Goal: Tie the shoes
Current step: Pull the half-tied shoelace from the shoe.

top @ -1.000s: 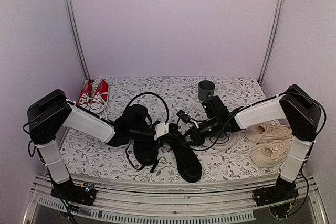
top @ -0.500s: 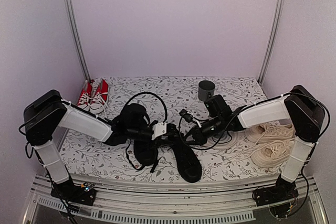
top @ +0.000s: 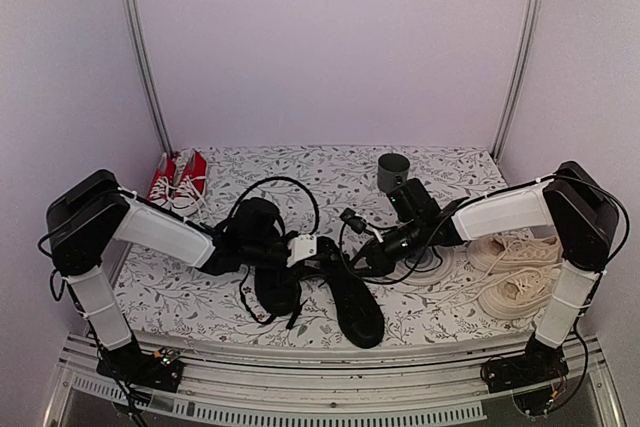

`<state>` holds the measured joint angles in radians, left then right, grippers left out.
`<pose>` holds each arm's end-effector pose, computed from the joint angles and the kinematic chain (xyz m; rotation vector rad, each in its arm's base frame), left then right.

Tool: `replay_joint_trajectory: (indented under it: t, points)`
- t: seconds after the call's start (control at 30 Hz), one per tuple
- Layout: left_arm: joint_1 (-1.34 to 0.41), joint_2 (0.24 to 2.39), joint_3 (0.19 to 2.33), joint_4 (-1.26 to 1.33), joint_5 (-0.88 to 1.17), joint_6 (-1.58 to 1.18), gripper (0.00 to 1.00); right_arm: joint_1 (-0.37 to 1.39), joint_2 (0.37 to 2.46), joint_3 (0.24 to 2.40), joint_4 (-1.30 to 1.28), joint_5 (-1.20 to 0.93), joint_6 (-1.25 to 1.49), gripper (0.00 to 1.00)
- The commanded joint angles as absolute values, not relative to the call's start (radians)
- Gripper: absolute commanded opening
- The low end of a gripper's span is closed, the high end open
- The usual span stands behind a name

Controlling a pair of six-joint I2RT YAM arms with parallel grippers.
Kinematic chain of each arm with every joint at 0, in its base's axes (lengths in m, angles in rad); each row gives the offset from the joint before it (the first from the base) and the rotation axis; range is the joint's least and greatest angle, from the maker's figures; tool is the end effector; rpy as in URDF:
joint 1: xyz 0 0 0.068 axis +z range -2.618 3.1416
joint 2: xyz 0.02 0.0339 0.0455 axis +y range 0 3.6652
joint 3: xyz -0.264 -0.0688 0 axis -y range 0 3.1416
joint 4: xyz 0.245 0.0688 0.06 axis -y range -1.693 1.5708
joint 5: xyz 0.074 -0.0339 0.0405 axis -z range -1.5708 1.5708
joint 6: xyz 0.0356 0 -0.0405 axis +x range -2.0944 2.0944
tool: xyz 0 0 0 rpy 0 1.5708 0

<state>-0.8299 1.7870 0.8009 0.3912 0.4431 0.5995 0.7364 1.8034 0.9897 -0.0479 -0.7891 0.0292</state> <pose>0.2248 -0.2684 0.1407 1.6018 1.4541 -0.6117 0.2477 0.2587 0.1583 -1.2124 2.1851 1.2955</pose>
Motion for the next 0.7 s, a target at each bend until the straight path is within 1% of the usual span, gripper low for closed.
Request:
replay_joint_trajectory:
  t: [0.0, 0.03, 0.07, 0.13, 0.17, 0.23, 0.33, 0.4, 0.67]
  points:
    - [-0.818, 1.807, 0.824, 0.390, 0.438, 0.606, 0.30, 0.732, 1.792, 1.015, -0.077, -0.773, 0.029, 0.18]
    - [-0.818, 1.809, 0.825, 0.390, 0.440, 0.607, 0.25, 0.732, 1.789, 1.015, -0.079, -0.770, 0.029, 0.18]
    - [-0.819, 1.809, 0.827, 0.388, 0.441, 0.607, 0.17, 0.732, 1.788, 1.018, -0.083, -0.766, 0.028, 0.18]
    - [-0.818, 1.809, 0.829, 0.380, 0.439, 0.607, 0.04, 0.730, 1.783, 1.023, -0.091, -0.747, 0.026, 0.23]
    - [-0.819, 1.805, 0.827, 0.376, 0.441, 0.607, 0.00, 0.728, 1.779, 1.024, -0.093, -0.729, 0.027, 0.26]
    - [-0.819, 1.795, 0.815, 0.377, 0.449, 0.607, 0.00, 0.721, 1.770, 1.026, -0.094, -0.708, 0.036, 0.28]
    - [-0.818, 1.783, 0.800, 0.383, 0.455, 0.603, 0.00, 0.719, 1.755, 1.026, -0.082, -0.700, 0.063, 0.22]
    - [-0.818, 1.780, 0.798, 0.383, 0.458, 0.599, 0.00, 0.719, 1.752, 1.016, -0.063, -0.721, 0.080, 0.21]
    - [-0.818, 1.769, 0.799, 0.377, 0.477, 0.607, 0.00, 0.727, 1.746, 0.974, -0.016, -0.770, 0.130, 0.21]
